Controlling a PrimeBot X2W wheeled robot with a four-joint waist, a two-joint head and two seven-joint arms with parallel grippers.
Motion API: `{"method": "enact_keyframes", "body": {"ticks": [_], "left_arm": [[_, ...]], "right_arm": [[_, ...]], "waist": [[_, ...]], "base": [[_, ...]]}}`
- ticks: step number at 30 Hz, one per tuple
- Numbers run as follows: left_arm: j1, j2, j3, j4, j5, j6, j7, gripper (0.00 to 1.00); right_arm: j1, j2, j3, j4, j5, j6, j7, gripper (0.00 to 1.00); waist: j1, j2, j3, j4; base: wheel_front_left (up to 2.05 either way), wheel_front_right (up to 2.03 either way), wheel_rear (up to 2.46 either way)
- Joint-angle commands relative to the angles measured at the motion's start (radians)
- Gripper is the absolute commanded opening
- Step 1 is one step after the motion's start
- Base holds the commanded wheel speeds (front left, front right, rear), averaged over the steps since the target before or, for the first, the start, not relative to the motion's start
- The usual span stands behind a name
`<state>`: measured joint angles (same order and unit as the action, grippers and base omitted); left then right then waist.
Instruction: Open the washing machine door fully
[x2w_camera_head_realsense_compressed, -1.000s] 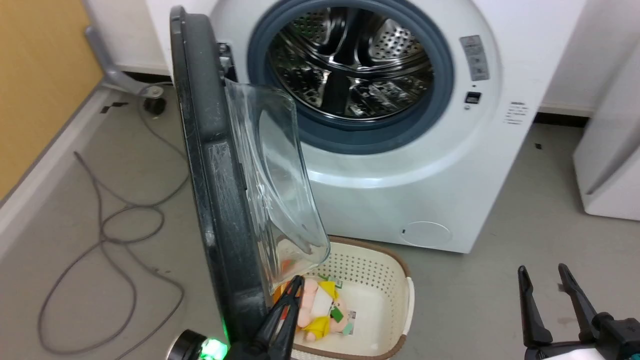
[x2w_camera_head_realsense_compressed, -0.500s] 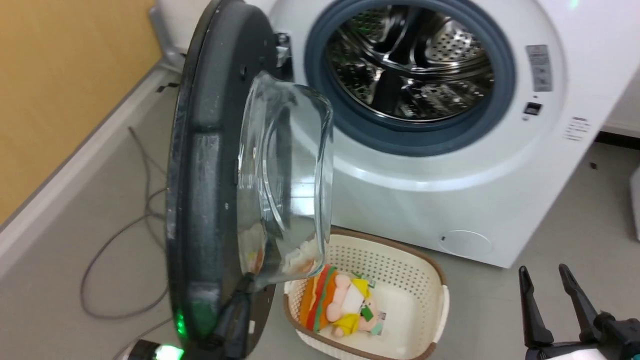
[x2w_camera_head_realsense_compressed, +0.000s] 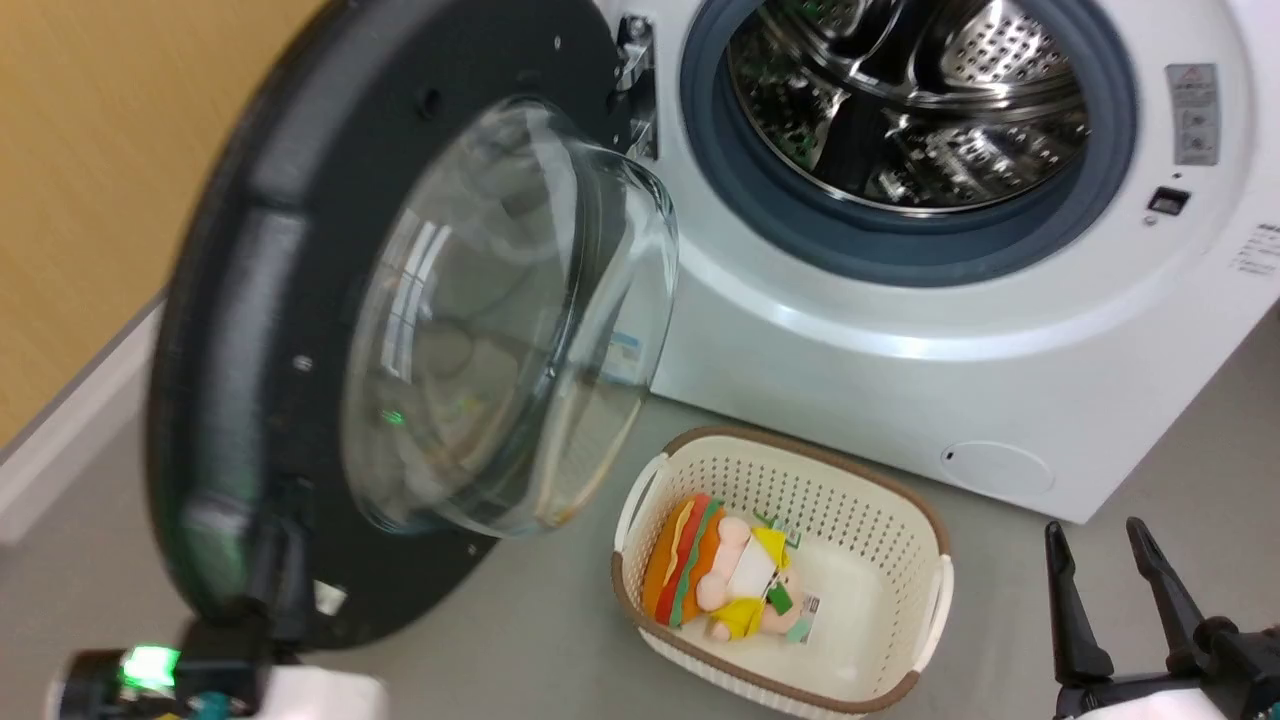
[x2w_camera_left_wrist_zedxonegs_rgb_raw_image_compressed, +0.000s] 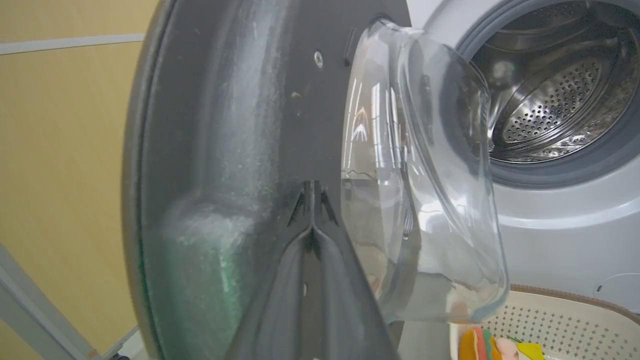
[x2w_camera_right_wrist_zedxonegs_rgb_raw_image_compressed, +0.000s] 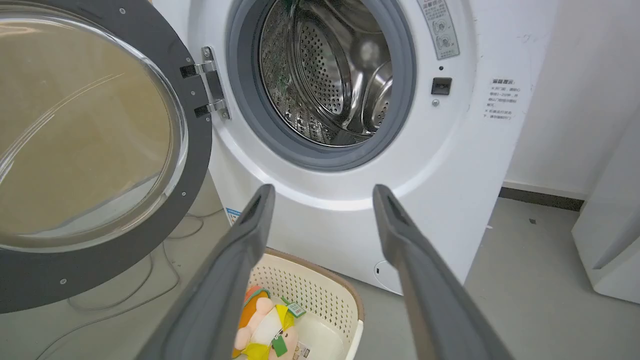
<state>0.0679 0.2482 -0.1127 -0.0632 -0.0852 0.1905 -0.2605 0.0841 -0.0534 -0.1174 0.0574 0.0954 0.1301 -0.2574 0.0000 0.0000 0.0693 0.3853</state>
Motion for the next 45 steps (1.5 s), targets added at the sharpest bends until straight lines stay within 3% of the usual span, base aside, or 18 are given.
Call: {"method": "enact_keyframes", "body": {"ticks": [1, 11, 24, 39, 45], "left_arm": [[-0.031, 0.01, 0.03, 0.005, -0.011, 0.012, -0.001, 0.0], [-0.155, 0.015, 0.185, 0.093, -0.06, 0.024, -0.001, 0.0], [-0.327, 0.036, 0.37, 0.255, -0.092, -0.016, -0.001, 0.0], [-0.561, 0.124, 0.461, 0.507, -0.079, -0.094, -0.001, 0.0], [-0.649, 0.16, 0.485, 0.634, -0.078, -0.104, -0.001, 0.0]], "right_arm": [[-0.018, 0.003, -0.001, -0.005, -0.006, 0.001, -0.004, 1.0], [-0.067, 0.003, -0.004, -0.021, -0.05, 0.001, -0.004, 1.0], [-0.133, 0.003, -0.016, -0.043, -0.104, 0.001, -0.004, 1.0], [-0.187, -0.017, -0.012, -0.058, -0.119, 0.001, -0.004, 1.0], [-0.202, -0.021, -0.008, -0.061, -0.122, 0.001, -0.004, 1.0]], "waist": [[0.0, 0.0, 0.021, 0.011], [0.0, 0.0, 0.115, 0.015], [0.0, 0.0, 0.237, -0.005], [0.0, 0.0, 0.324, -0.033], [0.0, 0.0, 0.349, -0.046]], "base": [[0.0, 0.0, 0.0], [0.0, 0.0, 0.0], [0.0, 0.0, 0.0], [0.0, 0.0, 0.0], [0.0, 0.0, 0.0]]}}
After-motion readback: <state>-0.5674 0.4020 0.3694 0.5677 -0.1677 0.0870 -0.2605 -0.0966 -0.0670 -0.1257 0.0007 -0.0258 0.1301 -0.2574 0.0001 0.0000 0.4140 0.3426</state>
